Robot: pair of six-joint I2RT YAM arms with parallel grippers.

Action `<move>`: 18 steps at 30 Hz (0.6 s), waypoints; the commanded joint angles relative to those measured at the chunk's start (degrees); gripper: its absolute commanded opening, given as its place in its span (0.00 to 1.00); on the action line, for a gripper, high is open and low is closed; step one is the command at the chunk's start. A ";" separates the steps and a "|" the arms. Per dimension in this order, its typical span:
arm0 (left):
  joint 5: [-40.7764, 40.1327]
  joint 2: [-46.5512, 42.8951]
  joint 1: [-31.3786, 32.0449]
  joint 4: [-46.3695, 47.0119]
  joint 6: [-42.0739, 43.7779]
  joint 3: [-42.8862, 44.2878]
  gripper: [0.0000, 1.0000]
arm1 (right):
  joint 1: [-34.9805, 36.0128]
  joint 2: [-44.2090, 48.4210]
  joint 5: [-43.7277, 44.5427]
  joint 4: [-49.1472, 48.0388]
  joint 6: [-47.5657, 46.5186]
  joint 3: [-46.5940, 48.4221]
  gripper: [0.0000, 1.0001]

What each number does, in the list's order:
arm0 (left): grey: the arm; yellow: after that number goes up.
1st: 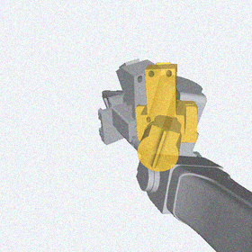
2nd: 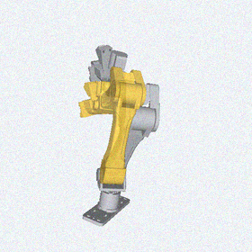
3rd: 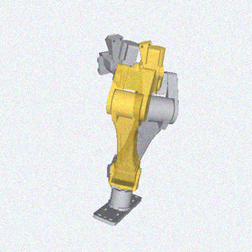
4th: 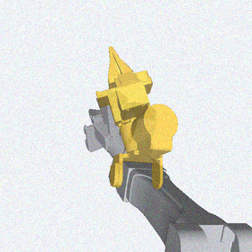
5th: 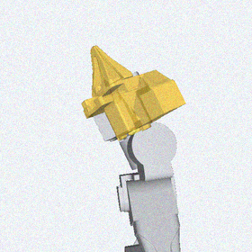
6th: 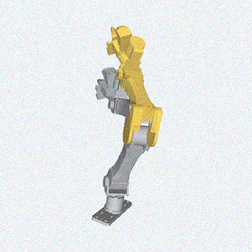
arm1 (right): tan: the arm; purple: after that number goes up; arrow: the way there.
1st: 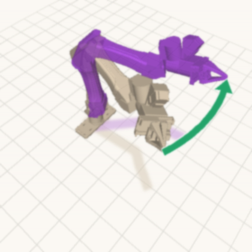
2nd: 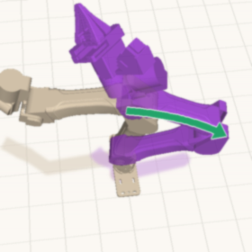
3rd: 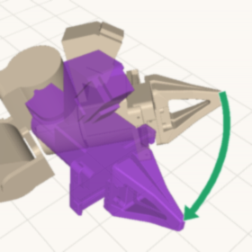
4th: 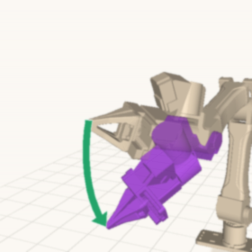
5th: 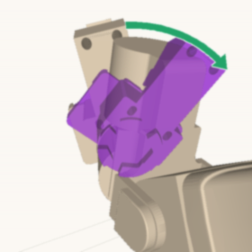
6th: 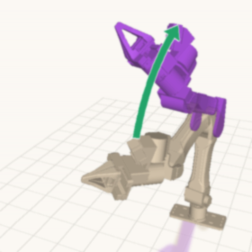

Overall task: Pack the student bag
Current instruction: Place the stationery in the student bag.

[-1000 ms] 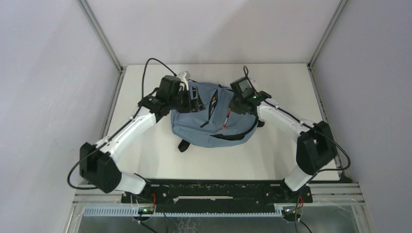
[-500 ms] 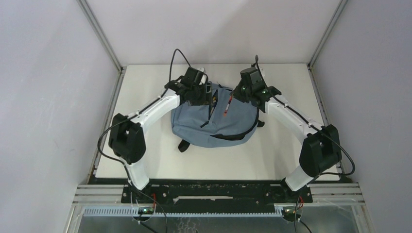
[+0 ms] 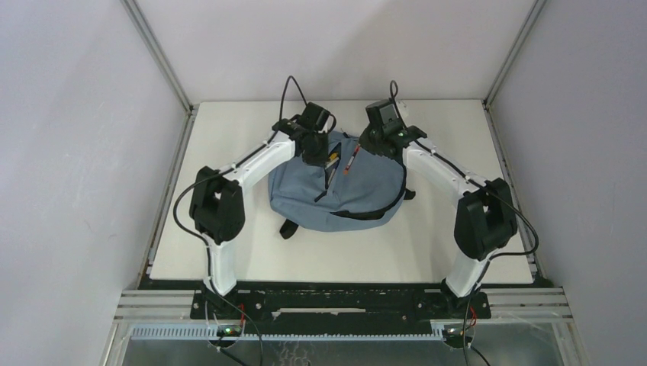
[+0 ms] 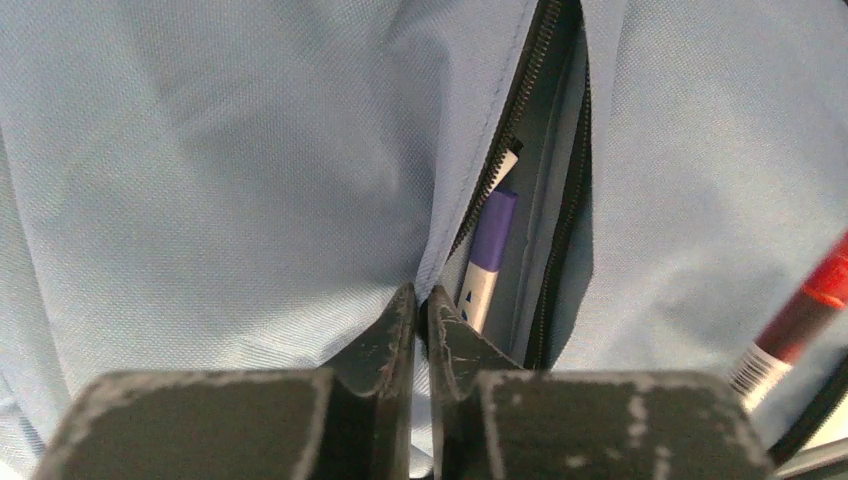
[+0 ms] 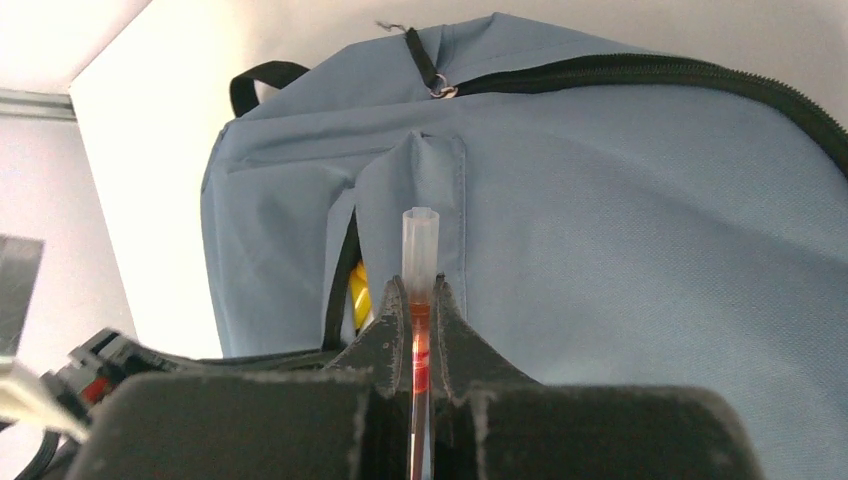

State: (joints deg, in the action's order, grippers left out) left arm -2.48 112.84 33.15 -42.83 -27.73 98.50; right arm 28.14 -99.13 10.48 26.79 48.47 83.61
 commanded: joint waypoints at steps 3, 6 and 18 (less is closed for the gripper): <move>0.20 -3.14 -0.01 -1.04 1.48 2.85 0.00 | 1.40 -4.13 3.71 0.59 3.04 6.90 0.00; 1.02 -4.33 -0.02 -0.68 0.73 2.31 0.00 | 2.18 -7.19 5.29 3.30 3.62 10.81 0.00; 5.33 -9.11 -0.80 2.10 -1.10 -0.32 0.00 | 6.83 -13.26 6.77 4.61 0.85 13.92 0.00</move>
State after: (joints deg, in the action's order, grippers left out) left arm -0.03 109.08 32.80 -42.87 -28.10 98.65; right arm 33.61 -111.37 15.81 31.20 51.33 94.15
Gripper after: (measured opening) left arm 0.010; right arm 0.028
